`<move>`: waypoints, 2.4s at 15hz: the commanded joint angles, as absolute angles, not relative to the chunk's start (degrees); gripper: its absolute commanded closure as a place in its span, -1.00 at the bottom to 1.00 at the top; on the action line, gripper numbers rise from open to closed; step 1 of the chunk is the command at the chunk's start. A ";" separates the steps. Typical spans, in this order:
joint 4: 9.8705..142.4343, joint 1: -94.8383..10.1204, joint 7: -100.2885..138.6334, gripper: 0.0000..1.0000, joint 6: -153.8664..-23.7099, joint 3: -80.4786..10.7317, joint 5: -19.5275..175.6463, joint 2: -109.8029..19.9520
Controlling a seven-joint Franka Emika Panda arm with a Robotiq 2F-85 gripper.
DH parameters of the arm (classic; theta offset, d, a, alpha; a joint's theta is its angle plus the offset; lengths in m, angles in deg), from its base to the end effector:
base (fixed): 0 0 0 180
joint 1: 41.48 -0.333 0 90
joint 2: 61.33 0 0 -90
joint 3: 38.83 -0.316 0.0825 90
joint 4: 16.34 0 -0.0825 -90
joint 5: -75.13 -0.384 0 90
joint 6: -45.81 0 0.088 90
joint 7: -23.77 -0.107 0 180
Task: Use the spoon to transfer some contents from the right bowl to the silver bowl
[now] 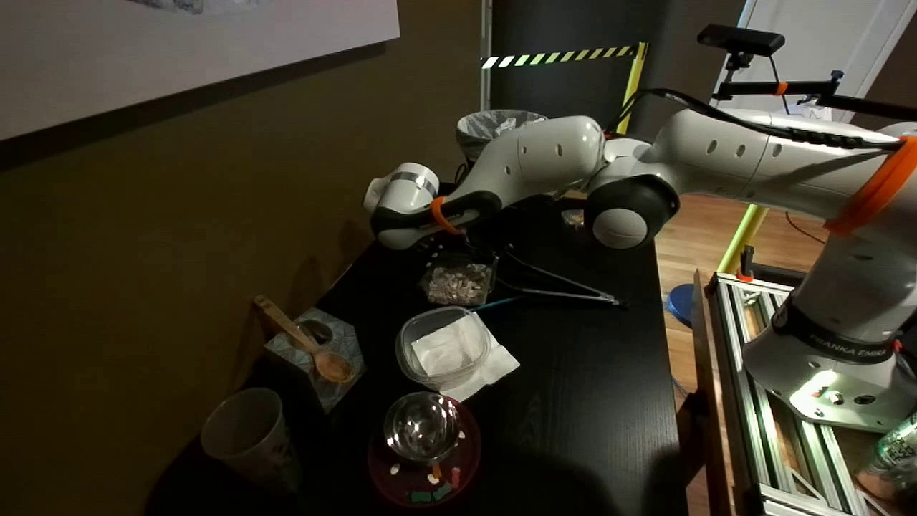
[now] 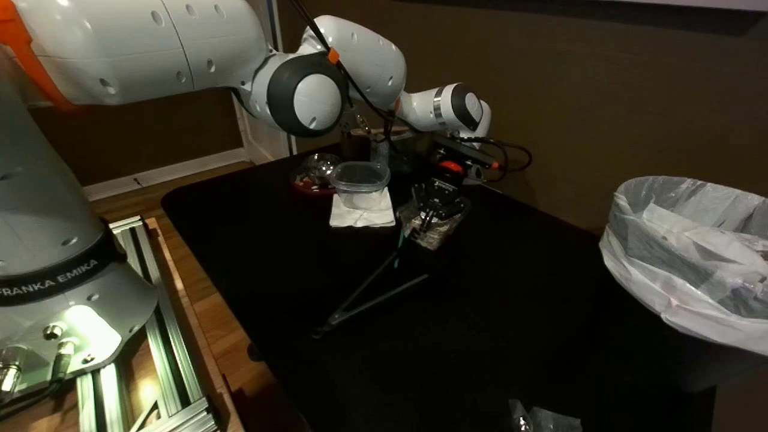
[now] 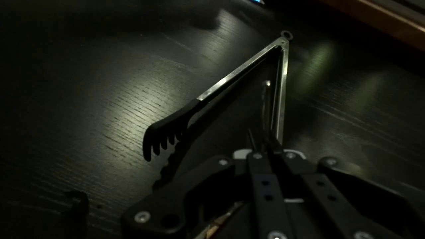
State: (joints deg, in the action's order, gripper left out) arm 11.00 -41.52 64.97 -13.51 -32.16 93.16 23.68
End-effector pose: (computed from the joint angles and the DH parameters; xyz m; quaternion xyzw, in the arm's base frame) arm 0.6779 -0.0777 0.0871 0.8318 0.2688 -0.4843 0.0371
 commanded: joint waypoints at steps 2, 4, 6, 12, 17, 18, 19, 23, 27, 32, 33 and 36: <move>12.17 -41.66 69.78 0.98 -7.85 -33.88 92.95 23.69; 12.05 -41.58 71.48 0.98 -5.79 -34.36 92.86 23.69; 11.97 -41.39 73.51 0.98 -4.30 -34.88 92.70 23.69; 12.21 -41.54 75.66 0.98 -3.18 -35.39 92.73 23.69; 12.86 -42.35 78.71 0.98 -1.31 -35.84 93.11 23.69; 12.73 -42.41 79.52 0.98 -0.96 -35.90 92.96 23.69; 12.60 -42.56 81.02 0.98 -0.45 -35.83 92.77 23.69; 17.98 -42.40 85.66 0.98 -2.17 -35.34 91.09 21.28; 20.02 -41.74 88.55 0.98 -2.17 -35.01 88.65 20.48; 18.92 -39.23 89.04 0.98 -2.17 -37.34 86.30 20.38; 18.91 -38.76 89.26 0.98 -2.17 -37.62 85.77 20.21; 19.08 -37.33 90.25 0.98 -2.17 -38.46 84.27 19.52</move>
State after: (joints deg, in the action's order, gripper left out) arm 17.40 -39.08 89.05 -2.17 -37.00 86.36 21.21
